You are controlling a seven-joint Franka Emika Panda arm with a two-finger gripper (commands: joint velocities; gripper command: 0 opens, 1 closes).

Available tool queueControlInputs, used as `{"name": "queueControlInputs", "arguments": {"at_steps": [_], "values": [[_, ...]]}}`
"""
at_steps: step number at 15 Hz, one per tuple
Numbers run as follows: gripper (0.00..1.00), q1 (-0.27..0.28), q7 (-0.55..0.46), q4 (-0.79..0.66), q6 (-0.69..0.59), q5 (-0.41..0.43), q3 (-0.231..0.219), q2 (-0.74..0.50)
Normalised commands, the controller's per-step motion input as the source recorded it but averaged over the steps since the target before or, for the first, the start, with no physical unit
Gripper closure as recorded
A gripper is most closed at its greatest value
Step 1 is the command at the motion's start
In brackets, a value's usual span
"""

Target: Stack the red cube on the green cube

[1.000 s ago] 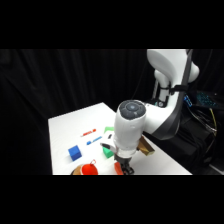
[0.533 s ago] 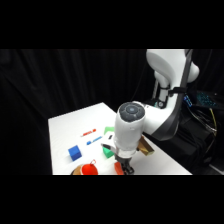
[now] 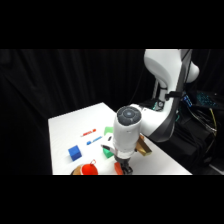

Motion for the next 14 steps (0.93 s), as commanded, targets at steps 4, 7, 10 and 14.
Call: {"name": "queueControlInputs", "arguments": {"at_steps": [4, 7, 10, 14], "values": [[0.00, -0.077, -0.15, 0.04, 0.13, 0.109, 0.106, 0.07], [0.30, -0.051, -0.14, 0.04, 0.12, 0.097, 0.069, 0.04], [0.48, -0.025, -0.12, 0.02, 0.12, 0.071, 0.024, 0.00], [0.71, -0.012, -0.10, -0.01, 0.10, 0.057, 0.000, -0.05]]}}
